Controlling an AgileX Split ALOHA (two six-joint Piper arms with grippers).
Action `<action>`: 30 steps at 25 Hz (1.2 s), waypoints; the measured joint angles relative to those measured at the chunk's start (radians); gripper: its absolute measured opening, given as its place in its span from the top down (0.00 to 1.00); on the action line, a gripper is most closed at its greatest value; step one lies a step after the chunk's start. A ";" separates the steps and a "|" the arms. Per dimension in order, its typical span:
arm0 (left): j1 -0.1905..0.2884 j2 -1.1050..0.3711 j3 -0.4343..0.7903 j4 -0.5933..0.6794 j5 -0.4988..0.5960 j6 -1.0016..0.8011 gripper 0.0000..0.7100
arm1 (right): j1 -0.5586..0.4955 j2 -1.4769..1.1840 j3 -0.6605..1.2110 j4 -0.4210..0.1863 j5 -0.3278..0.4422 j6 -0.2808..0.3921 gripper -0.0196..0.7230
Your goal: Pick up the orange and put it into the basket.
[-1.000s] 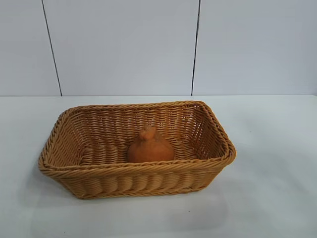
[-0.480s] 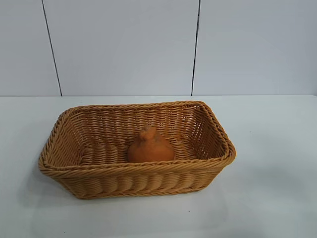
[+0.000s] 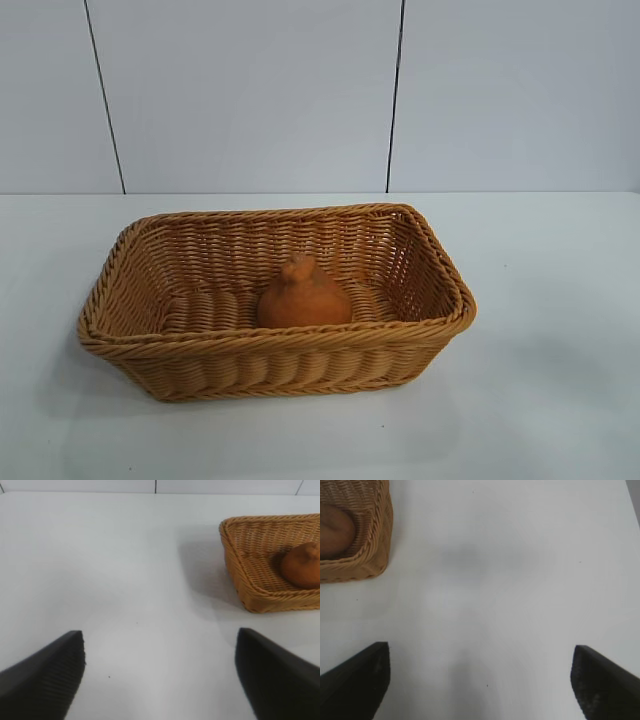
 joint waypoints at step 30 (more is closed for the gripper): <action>0.000 0.000 0.000 0.000 0.000 0.000 0.17 | 0.000 -0.225 0.001 0.016 0.001 0.000 0.06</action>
